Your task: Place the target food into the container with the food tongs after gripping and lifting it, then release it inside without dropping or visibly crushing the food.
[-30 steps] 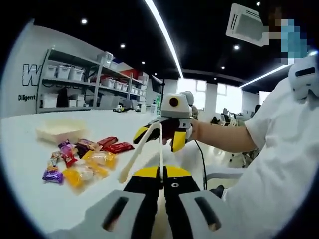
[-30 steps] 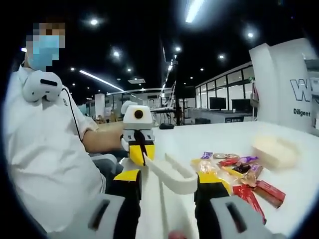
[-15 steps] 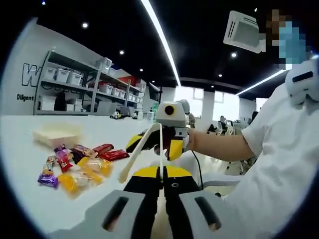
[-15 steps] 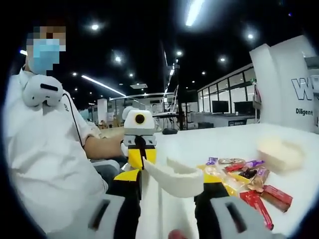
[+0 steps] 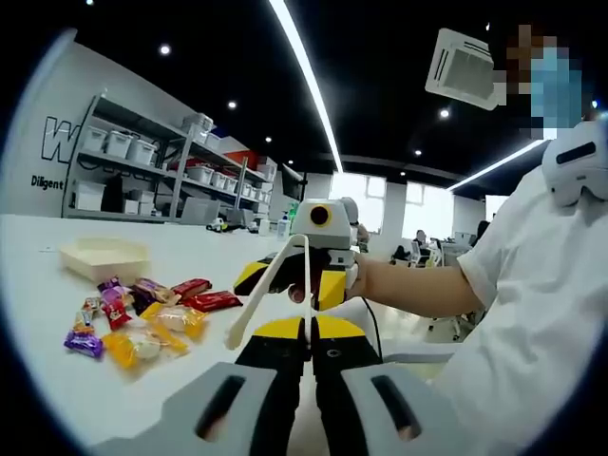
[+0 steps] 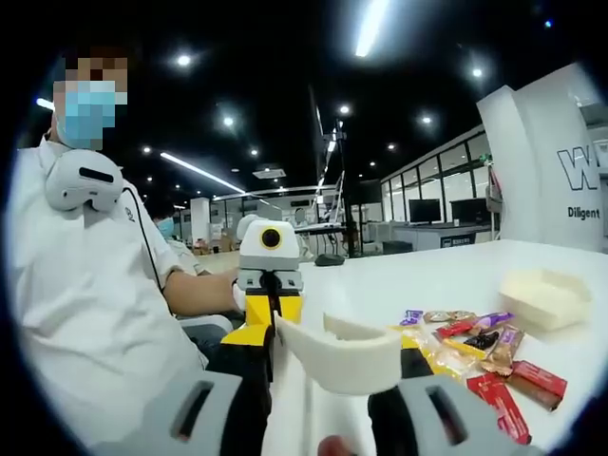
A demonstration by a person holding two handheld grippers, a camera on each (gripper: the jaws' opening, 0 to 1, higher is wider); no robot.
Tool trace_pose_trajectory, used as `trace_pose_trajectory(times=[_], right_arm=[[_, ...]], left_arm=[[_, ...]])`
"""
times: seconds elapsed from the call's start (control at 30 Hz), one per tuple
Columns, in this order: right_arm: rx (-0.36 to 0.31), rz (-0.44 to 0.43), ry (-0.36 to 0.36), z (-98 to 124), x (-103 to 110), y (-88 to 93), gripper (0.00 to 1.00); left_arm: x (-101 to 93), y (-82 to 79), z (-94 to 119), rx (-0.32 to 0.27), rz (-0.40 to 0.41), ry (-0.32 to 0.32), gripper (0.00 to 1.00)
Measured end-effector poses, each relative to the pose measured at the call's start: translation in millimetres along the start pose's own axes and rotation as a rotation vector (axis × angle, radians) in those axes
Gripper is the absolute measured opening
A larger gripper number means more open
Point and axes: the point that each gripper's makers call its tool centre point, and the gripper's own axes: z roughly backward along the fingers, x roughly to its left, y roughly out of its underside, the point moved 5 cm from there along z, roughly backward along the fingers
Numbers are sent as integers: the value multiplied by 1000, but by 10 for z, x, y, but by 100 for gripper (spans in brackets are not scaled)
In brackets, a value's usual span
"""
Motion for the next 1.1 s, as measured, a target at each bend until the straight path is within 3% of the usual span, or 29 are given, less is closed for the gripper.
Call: trace_pose_trajectory(times=[0.5, 1.1], right_arm=[[-78, -34, -30, -60, 44, -57, 27], [-111, -34, -49, -96, 49, -103, 26]], left_arm=[[-13, -33, -20, -43, 16, 4, 1], [-17, -79, -32, -76, 55, 29, 1]])
